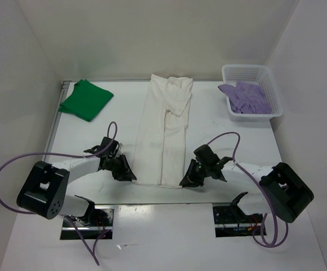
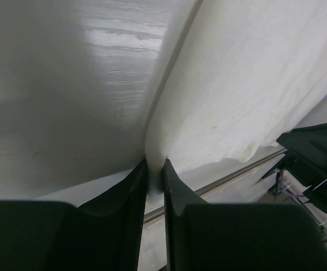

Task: Fold and stack the t-shirts
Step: Grab the bottom of the folded rectangular tshirt with both arms

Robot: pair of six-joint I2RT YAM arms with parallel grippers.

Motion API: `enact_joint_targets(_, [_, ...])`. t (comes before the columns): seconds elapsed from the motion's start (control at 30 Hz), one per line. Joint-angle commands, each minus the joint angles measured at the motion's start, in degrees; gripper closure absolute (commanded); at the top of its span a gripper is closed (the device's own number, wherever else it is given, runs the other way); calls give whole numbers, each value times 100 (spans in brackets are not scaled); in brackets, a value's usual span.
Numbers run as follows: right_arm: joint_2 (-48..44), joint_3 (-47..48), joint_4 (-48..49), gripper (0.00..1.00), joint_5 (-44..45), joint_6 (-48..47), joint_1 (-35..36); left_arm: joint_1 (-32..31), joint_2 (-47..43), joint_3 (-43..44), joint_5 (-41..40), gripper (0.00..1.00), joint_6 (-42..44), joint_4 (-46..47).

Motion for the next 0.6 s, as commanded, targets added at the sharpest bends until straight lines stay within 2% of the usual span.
enact_joint_targets(0.0, [104, -74, 249, 80, 153, -14, 43, -158, 181, 154, -48, 77, 324, -102])
enact_joint_targets(0.13, [-53, -135, -13, 95, 153, 99, 95, -439, 15, 155, 163, 92, 324, -426])
enact_joint_targets(0.23, [-790, -425, -487, 98, 100, 546, 350, -702, -617, -222, 585, 94, -9, -645])
enact_joint_targets(0.33, [-2046, -970, -917, 100, -216, 1311, 560, -703, -1443, -469, 647, 97, -273, -1171])
enact_joint_targets(0.37, [-2798, -1092, -1155, 100, -216, 1452, 561, -755, -1558, -539, 647, 98, -274, -1296])
enact_joint_targets(0.47, [-4153, -1146, -1921, 100, -409, 1874, 561, -852, -1682, -540, 885, 99, -344, -1498])
enact_joint_targets(0.57, [-4729, -981, -2220, 100, -559, 2183, 561, -852, -1482, 100, 823, 99, -161, -1762])
